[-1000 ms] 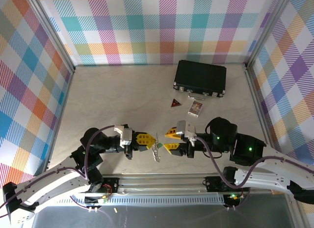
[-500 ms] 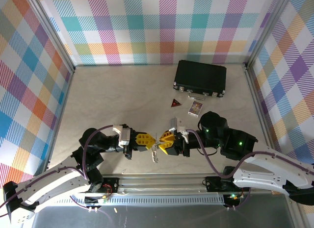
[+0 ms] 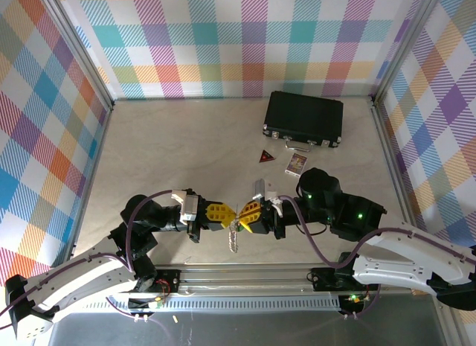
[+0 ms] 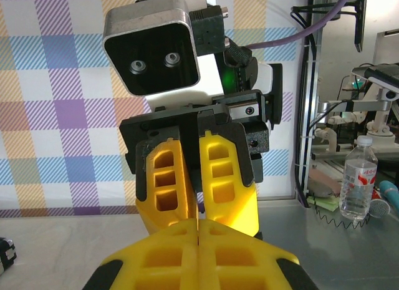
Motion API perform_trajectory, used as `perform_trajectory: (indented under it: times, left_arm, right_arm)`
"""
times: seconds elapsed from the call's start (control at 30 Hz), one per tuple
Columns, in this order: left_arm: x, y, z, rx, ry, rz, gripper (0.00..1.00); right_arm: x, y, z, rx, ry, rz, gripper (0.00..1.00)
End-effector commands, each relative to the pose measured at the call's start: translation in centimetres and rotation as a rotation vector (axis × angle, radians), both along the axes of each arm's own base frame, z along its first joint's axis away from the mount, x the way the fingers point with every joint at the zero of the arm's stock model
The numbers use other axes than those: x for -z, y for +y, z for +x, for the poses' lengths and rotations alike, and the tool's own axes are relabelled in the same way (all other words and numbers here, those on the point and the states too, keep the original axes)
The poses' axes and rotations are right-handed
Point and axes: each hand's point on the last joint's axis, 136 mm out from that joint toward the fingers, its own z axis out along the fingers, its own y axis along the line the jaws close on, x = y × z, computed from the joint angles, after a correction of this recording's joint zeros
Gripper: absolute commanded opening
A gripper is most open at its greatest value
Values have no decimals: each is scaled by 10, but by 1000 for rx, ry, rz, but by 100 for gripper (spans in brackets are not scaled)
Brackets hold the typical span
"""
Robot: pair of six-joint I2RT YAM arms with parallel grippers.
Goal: Put the keys on the keyring
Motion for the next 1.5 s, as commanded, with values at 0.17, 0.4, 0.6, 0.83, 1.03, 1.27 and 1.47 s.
perform_trajectory:
  times: [0.17, 0.4, 0.6, 0.83, 1.03, 1.27, 1.47]
  left_arm:
    - [-7, 2, -5, 20, -26, -24, 0]
    - [-2, 1, -4, 15, -18, -1, 0]
    - [6, -2, 1, -6, -8, 60, 0]
    - [26, -3, 27, -149, 20, 237, 20]
    - [34, -3, 33, -176, 36, 353, 29]
    - [36, -10, 33, -142, 43, 404, 31]
    - [45, -13, 32, -135, 54, 417, 32]
  right_arm:
    - [-19, 4, -6, -44, -11, 54, 9]
    - [-17, 5, -5, -47, -14, 41, 0]
    - [-16, 1, 2, -10, -44, 3, 0]
    - [12, -19, 16, 38, -168, -224, 0]
    - [28, -28, 28, 35, -248, -398, 0]
    - [25, -29, 29, 12, -285, -435, 0]
    - [25, -24, 27, -16, -280, -437, 0]
